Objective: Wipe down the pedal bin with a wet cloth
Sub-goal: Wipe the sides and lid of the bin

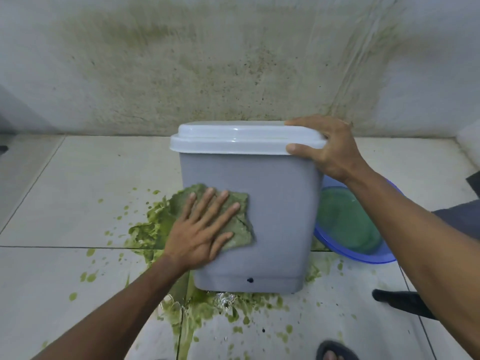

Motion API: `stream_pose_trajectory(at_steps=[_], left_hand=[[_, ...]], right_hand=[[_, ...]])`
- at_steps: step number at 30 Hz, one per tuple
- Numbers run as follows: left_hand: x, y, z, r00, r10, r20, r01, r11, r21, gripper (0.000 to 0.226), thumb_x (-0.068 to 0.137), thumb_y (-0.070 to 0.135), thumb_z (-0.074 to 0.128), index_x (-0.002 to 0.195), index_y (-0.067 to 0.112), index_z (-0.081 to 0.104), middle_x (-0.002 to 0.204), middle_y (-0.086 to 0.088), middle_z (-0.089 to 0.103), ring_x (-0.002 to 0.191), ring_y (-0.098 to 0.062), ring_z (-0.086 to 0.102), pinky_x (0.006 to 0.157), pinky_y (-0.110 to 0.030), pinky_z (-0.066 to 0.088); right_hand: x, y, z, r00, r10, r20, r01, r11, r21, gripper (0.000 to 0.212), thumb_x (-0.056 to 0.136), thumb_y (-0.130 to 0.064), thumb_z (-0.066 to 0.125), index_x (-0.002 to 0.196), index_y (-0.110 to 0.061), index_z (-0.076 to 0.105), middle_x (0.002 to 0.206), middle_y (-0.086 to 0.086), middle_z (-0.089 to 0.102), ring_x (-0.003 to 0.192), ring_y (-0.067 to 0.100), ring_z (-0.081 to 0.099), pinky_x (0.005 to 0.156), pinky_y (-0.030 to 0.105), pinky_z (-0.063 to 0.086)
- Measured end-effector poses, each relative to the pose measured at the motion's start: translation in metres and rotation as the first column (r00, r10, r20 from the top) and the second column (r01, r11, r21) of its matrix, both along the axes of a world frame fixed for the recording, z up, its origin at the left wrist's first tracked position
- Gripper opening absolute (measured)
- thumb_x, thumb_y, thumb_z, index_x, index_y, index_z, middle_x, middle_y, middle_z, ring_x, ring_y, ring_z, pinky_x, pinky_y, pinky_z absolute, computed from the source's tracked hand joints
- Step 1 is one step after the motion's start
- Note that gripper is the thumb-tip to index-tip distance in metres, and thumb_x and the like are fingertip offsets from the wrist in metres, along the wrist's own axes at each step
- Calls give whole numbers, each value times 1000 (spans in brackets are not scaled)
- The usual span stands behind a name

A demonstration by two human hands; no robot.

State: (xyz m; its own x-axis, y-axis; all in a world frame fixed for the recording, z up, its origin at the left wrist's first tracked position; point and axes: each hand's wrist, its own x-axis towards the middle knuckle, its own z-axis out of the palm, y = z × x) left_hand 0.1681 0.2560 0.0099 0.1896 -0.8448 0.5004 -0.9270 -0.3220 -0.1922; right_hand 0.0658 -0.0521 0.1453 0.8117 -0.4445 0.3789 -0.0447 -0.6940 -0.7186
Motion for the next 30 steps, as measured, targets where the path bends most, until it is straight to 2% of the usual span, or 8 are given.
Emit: stream_pose_trajectory(at_steps=[5,12,16,19,23,26,28,30], left_hand=[[-23,-47,17,978,162,-131,-176,979,-100,66,103,47,38,160,18,23,167,-13,14,156,-34,4,125,-56,2],[-28,-52,16,986,-168,21,168,985,-31,60,101,43,54,154,20,39,163,-8,30,153,-29,25,125,-49,17],[-14,-24,4,959,157,-235,-230,917,-325,57,104,33,45,156,15,32,167,-8,17,155,-31,18,125,-46,17],[-34,-39,22,556,85,-827,-700,584,-411,55,106,35,35,157,14,30,163,-4,32,152,-20,29,122,-31,27],[-6,-48,73,59,-324,-944,-950,274,-153,47,107,44,37,116,14,72,112,-1,74,110,-23,67,92,-37,54],[31,-27,98,-251,-713,-654,-953,299,40,47,106,47,44,103,12,75,102,-10,77,94,-25,73,79,-38,58],[44,-16,112,-331,-834,-442,-930,366,5,54,106,51,37,117,10,71,116,-16,74,107,-31,70,93,-45,55],[50,-18,132,-351,-796,-493,-897,437,-65,56,105,52,37,118,9,71,115,-15,74,108,-32,70,96,-44,54]], right_hand=[[-1,3,3,1000,0,4,0,1000,-10,45,70,-58,76,110,-36,74,115,-16,72,113,10,64,107,55,40],[-8,7,3,1000,10,24,-9,999,-47,48,70,-58,75,112,-34,74,120,-17,70,115,10,61,106,56,38],[-6,8,4,999,20,30,-19,999,-40,47,70,-59,75,111,-36,74,119,-17,70,116,11,62,106,58,38],[-8,11,6,999,26,29,-25,998,-59,47,70,-58,74,111,-35,74,118,-17,70,114,7,63,107,56,38],[-13,19,9,998,35,44,-31,996,-79,49,71,-56,72,112,-29,75,119,-16,70,110,4,62,107,52,39],[-19,24,11,998,34,59,-27,994,-110,49,72,-55,72,112,-27,75,120,-14,70,112,10,63,104,54,40],[-26,28,12,996,38,77,-27,990,-138,48,73,-54,72,113,-27,74,121,-14,70,115,13,62,103,55,40],[-36,34,12,996,39,84,-25,987,-159,48,74,-54,72,114,-28,73,124,-14,69,119,16,60,104,58,38]])
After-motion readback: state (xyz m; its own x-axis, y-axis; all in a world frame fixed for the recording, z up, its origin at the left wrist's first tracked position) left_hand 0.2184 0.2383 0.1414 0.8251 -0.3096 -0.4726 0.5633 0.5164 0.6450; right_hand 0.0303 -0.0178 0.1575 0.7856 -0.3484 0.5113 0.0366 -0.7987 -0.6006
